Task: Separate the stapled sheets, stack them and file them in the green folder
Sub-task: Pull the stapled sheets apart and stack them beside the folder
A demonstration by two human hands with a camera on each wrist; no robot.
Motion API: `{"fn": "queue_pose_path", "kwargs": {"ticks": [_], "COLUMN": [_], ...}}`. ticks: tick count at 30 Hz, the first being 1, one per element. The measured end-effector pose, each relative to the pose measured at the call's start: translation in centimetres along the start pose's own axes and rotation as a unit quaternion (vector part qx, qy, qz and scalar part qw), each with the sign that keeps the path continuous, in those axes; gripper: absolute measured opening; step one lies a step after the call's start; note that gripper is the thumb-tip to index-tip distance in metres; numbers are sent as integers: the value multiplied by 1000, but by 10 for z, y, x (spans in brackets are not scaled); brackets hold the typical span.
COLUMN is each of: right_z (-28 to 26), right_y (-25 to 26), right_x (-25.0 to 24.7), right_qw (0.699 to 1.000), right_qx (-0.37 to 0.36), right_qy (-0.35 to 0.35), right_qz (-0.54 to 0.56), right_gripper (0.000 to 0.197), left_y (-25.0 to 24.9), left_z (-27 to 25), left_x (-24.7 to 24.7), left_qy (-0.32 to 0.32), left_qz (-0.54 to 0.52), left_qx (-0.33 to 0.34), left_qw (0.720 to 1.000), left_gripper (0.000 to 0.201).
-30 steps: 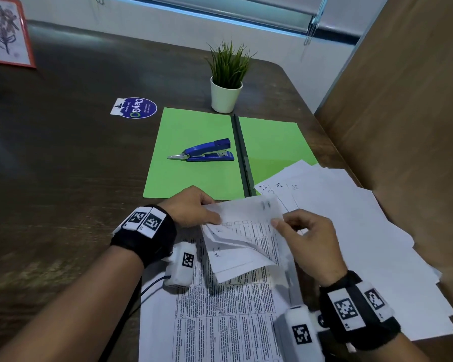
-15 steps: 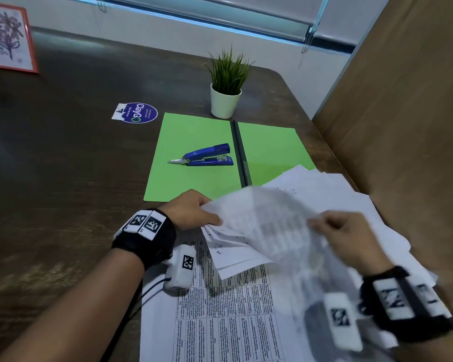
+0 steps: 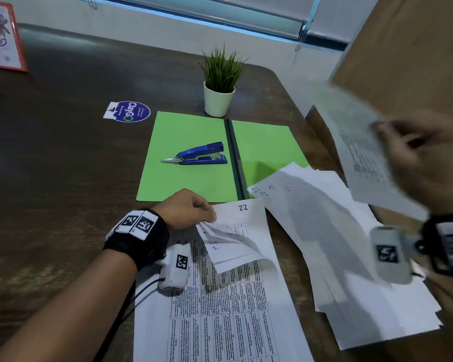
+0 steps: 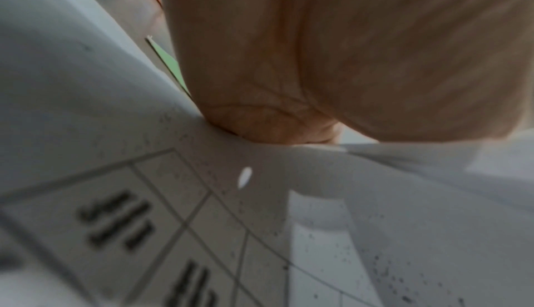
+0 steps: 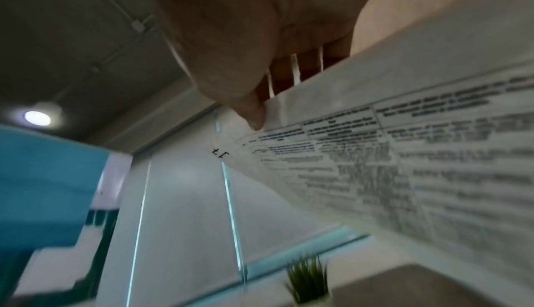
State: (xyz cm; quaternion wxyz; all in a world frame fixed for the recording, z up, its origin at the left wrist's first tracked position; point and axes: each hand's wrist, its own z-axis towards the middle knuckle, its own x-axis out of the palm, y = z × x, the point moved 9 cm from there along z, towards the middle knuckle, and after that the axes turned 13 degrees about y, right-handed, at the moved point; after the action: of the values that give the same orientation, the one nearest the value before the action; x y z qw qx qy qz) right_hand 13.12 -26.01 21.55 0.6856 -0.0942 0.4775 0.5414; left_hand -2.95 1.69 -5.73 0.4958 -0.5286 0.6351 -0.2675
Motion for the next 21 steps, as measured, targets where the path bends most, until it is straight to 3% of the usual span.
{"fn": "queue_pose_path", "kwargs": {"ticks": [3, 4, 7, 9, 10, 13, 16, 19, 21], "right_z": [-31, -41, -75, -90, -94, -77, -69, -74, -71], "right_y": [27, 13, -26, -30, -33, -55, -74, -77, -61], "right_x": [83, 110, 189, 220, 227, 217, 212, 213, 206], "right_qw": [982, 971, 900, 858, 846, 874, 870, 843, 864], "right_qx": [-31, -14, 48, 51, 59, 147, 214, 223, 187], "right_qy": [112, 157, 353, 418, 430, 389, 398, 439, 404], "right_qz": [-149, -181, -253, -295, -311, -252, -199, -215, -234], "right_gripper": [23, 23, 31, 34, 30, 27, 31, 36, 39], "left_y": [1, 1, 0, 0, 0, -1, 0, 0, 0], "left_z": [0, 0, -1, -1, -1, -1, -2, -2, -2], "left_x": [1, 1, 0, 0, 0, 1, 1, 2, 2], "left_qy": [2, 2, 1, 2, 3, 6, 2, 5, 6], "left_qz": [0, 0, 2, 5, 6, 4, -1, -6, -13], "left_qx": [-1, -1, -3, -4, -4, -3, -5, -4, -2], "left_qw": [1000, 1000, 1000, 1000, 1000, 1000, 1000, 1000, 1000], "left_gripper": [5, 6, 6, 4, 4, 2, 3, 3, 1]}}
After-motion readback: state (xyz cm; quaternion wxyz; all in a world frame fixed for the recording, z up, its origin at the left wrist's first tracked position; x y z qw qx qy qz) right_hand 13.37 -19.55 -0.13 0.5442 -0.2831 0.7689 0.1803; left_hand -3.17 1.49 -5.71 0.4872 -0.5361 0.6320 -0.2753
